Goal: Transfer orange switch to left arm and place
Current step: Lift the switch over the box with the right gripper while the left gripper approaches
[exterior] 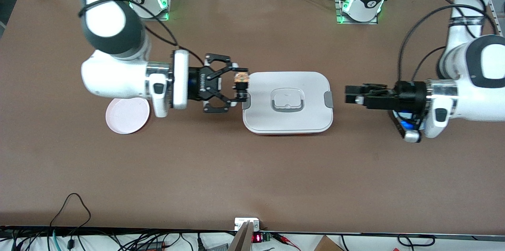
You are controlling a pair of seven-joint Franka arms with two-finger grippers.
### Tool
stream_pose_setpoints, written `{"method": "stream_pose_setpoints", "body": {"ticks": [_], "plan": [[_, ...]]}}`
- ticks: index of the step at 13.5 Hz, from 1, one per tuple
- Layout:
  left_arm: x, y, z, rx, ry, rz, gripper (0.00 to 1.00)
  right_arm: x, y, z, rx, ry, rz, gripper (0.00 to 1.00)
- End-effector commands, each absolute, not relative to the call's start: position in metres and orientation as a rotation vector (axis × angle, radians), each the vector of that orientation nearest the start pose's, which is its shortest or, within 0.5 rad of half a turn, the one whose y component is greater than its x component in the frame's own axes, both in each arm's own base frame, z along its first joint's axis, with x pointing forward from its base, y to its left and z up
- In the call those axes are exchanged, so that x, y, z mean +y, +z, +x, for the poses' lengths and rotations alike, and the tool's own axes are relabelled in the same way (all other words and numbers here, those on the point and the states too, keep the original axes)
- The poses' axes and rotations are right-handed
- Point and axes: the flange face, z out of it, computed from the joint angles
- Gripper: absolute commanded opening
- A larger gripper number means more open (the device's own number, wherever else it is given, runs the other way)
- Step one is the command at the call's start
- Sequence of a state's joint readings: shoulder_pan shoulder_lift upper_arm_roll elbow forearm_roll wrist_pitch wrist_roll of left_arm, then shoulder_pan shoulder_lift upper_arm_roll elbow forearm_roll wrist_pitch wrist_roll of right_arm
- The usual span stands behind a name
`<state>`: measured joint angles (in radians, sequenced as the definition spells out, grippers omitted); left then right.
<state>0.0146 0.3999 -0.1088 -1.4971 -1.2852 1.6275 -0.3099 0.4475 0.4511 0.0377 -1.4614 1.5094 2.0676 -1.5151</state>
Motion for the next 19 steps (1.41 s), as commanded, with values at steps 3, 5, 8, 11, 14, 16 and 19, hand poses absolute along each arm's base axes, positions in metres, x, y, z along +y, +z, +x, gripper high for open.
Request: {"method": "stream_pose_setpoints", "body": {"ticks": [3,5,8,11,14,16,19], "plan": [[-0.22,0.519,0.642,0.55,-0.497,1.756,1.0,0.443,0.502,0.621,-1.08,-0.992,-1.448,0.0],[-0.229,0.517,0.638,0.545,-0.511,1.759,1.0,0.446,0.504,0.623,-1.086,-1.026,-1.459,0.0],[-0.234,0.52,0.63,0.567,-0.55,1.725,1.0,0.449,0.496,0.626,-1.198,-1.113,-1.406,0.0],[-0.24,0.53,0.625,0.554,-0.553,1.722,1.0,0.45,0.493,0.627,-1.226,-1.131,-1.393,0.0],[-0.24,0.531,0.626,0.548,-0.524,1.725,1.0,0.45,0.488,0.627,-1.244,-1.139,-1.388,0.0],[-0.242,0.53,0.629,0.513,-0.46,1.737,1.0,0.45,0.487,0.626,-1.252,-1.141,-1.387,0.0],[-0.255,0.524,0.629,0.436,-0.335,1.765,1.0,0.446,0.487,0.63,-1.271,-1.173,-1.386,0.0]]}}
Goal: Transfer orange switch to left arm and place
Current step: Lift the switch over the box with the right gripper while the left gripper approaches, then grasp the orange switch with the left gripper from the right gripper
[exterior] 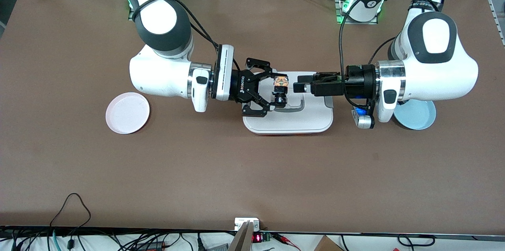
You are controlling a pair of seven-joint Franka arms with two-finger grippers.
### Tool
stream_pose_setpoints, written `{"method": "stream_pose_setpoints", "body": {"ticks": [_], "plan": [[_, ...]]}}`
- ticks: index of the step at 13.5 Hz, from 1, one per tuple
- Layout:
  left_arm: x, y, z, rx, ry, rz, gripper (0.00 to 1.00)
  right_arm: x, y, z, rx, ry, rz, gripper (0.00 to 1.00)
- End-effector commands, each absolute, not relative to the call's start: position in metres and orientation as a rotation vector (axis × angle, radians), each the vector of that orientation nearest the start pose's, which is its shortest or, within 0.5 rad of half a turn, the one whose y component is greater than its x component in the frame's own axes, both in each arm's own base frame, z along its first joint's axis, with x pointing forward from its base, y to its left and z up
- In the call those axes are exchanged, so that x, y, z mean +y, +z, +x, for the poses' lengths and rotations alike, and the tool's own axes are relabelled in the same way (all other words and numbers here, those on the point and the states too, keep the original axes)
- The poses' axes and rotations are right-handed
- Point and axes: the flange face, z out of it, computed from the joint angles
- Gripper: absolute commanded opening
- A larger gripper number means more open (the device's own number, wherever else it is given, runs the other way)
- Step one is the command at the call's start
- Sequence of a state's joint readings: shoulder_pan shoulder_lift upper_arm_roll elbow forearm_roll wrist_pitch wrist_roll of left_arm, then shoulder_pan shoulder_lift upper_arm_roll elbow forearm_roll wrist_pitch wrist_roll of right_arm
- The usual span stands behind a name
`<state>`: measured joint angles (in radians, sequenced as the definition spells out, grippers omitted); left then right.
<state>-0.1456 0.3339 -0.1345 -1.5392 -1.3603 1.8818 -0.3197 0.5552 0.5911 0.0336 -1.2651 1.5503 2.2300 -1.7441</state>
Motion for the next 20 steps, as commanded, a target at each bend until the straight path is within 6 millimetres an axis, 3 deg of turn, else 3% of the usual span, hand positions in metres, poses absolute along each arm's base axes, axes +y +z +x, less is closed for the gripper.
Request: {"method": "stream_pose_setpoints", "body": {"ticks": [1,8,14,20], "plan": [[-0.26,0.523,0.629,0.419,-0.303,1.772,1.0,0.446,0.487,0.63,-1.285,-1.189,-1.379,0.0],[-0.27,0.522,0.629,0.383,-0.235,1.755,1.0,0.446,0.482,0.63,-1.307,-1.225,-1.394,0.0],[-0.281,0.497,0.631,0.293,-0.159,1.786,1.0,0.447,0.475,0.63,-1.218,-1.222,-1.386,0.0],[-0.28,0.502,0.631,0.297,-0.16,1.759,0.99,0.448,0.475,0.63,-1.176,-1.219,-1.384,0.0]]}}
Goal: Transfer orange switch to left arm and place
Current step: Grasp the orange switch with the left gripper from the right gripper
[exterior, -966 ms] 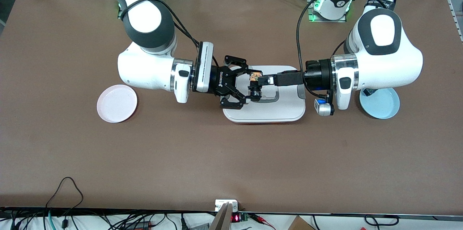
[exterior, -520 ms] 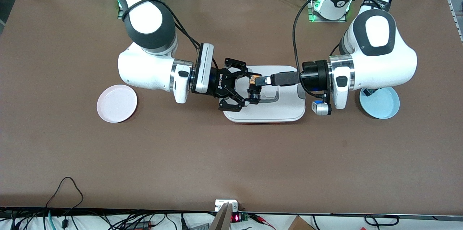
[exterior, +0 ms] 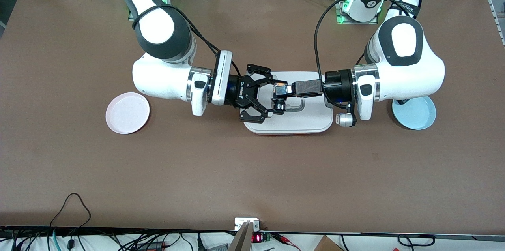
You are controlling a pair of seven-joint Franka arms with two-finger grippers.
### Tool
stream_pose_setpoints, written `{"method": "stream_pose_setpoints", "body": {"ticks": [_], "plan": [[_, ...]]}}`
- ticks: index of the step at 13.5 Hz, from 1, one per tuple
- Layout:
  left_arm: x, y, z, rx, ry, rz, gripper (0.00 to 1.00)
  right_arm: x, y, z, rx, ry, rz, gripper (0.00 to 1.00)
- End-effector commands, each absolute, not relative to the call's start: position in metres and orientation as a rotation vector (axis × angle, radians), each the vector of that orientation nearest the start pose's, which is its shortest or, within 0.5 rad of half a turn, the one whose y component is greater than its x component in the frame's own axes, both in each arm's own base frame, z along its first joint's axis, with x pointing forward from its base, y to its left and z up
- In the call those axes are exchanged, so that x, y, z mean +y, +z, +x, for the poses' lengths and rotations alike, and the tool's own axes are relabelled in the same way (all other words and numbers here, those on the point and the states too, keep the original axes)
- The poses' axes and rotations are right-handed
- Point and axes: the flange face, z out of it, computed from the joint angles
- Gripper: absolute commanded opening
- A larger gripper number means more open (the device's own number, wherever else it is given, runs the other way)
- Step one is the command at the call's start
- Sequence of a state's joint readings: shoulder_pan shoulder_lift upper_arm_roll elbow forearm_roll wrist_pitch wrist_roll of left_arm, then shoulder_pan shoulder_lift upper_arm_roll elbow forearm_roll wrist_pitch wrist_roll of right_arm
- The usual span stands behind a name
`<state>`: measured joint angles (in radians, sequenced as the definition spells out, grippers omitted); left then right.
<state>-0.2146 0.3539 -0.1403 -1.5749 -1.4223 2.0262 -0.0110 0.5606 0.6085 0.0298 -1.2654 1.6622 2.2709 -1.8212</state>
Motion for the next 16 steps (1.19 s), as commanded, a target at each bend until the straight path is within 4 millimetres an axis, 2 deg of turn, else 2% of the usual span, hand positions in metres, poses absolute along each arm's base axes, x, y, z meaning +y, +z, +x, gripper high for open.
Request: {"method": "stream_pose_setpoints", "body": {"ticks": [1,2,5,6,8,10,11,14,15,16], "plan": [[-0.278,0.503,0.632,0.298,-0.159,1.759,0.96,0.449,0.475,0.629,-1.177,-1.218,-1.383,0.0],[-0.279,0.505,0.631,0.297,-0.161,1.757,0.91,0.448,0.475,0.63,-1.176,-1.219,-1.384,0.0],[-0.275,0.506,0.632,0.298,-0.158,1.756,0.64,0.448,0.475,0.63,-1.181,-1.222,-1.382,0.0],[-0.273,0.505,0.633,0.299,-0.157,1.756,0.63,0.448,0.475,0.63,-1.181,-1.222,-1.382,0.0],[-0.273,0.505,0.633,0.298,-0.156,1.756,0.51,0.448,0.475,0.63,-1.181,-1.222,-1.382,0.0],[-0.273,0.505,0.632,0.298,-0.159,1.756,0.46,0.449,0.474,0.629,-1.183,-1.219,-1.383,0.0],[-0.274,0.506,0.631,0.287,-0.169,1.754,0.4,0.449,0.474,0.629,-1.184,-1.22,-1.382,0.0],[-0.26,0.507,0.633,0.266,-0.205,1.739,0.07,0.449,0.474,0.629,-1.187,-1.221,-1.382,0.0],[-0.256,0.506,0.634,0.265,-0.211,1.736,0.0,0.447,0.471,0.63,-1.185,-1.219,-1.386,0.0],[-0.254,0.506,0.635,0.265,-0.209,1.735,0.0,0.448,0.471,0.629,-1.186,-1.217,-1.386,0.01]]}}
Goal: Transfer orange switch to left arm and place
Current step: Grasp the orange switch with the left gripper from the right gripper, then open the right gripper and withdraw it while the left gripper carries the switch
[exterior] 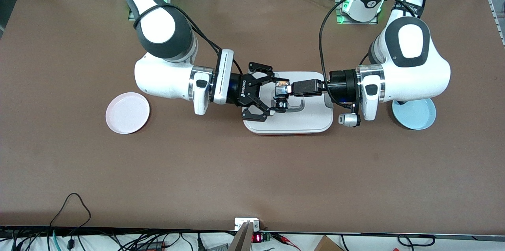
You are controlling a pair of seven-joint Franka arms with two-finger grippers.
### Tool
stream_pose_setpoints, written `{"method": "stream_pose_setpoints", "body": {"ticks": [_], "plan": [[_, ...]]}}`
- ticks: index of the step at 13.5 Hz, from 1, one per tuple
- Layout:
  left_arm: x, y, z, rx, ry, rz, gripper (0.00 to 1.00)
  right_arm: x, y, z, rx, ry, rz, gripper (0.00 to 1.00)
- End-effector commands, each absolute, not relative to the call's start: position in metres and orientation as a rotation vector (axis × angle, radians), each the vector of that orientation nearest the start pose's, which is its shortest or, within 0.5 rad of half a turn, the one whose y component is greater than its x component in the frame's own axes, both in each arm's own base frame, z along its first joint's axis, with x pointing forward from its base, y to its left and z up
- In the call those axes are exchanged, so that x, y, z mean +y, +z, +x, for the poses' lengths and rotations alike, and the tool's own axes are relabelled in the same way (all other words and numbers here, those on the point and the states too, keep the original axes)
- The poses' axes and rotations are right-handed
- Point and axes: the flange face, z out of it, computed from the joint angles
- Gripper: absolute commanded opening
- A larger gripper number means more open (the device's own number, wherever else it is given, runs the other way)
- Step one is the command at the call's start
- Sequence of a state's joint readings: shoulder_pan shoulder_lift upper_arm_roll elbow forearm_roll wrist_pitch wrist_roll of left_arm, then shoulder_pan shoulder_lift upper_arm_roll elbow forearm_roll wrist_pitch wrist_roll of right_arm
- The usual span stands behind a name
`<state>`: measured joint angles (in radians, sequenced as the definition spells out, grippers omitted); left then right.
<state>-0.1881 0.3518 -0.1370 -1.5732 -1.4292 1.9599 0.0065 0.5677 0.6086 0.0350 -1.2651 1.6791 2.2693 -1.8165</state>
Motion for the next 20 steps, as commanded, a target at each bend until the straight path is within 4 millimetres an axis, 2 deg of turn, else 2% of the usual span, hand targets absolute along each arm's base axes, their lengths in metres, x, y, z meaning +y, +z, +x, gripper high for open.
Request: {"method": "stream_pose_setpoints", "body": {"ticks": [1,3,4,5,6,7,11,12,15,17,19,20], "plan": [[-0.253,0.506,0.635,0.267,-0.209,1.736,0.0,0.448,0.471,0.629,-1.186,-1.217,-1.386,0.01],[-0.249,0.505,0.637,0.271,-0.206,1.735,0.0,0.448,0.471,0.629,-1.183,-1.216,-1.386,0.03],[-0.248,0.506,0.638,0.274,-0.206,1.734,0.0,0.449,0.471,0.628,-1.182,-1.214,-1.383,0.09],[-0.248,0.507,0.638,0.276,-0.207,1.733,0.0,0.45,0.471,0.628,-1.18,-1.211,-1.383,0.41],[-0.247,0.507,0.638,0.277,-0.206,1.733,0.0,0.45,0.471,0.627,-1.168,-1.21,-1.379,0.96],[-0.247,0.507,0.638,0.277,-0.206,1.733,0.0,0.45,0.471,0.628,-1.15,-1.212,-1.379,1.0],[-0.242,0.508,0.641,0.278,-0.197,1.733,0.0,0.454,0.472,0.625,-1.143,-1.207,-1.375,1.0],[-0.234,0.507,0.642,0.272,-0.208,1.735,0.0,0.454,0.471,0.625,-1.143,-1.206,-1.376,1.0],[-0.186,0.497,0.65,0.279,-0.248,1.729,0.0,0.45,0.468,0.626,-1.128,-1.194,-1.387,1.0],[-0.141,0.487,0.65,0.251,-0.273,1.854,0.0,0.441,0.461,0.629,-1.108,-1.157,-1.411,1.0],[-0.1,0.478,0.644,0.229,-0.333,1.928,0.0,0.418,0.443,0.635,-1.082,-1.087,-1.419,1.0],[-0.081,0.473,0.639,0.211,-0.357,2.013,0.0,0.399,0.438,0.641,-1.073,-1.059,-1.446,1.0]]}}
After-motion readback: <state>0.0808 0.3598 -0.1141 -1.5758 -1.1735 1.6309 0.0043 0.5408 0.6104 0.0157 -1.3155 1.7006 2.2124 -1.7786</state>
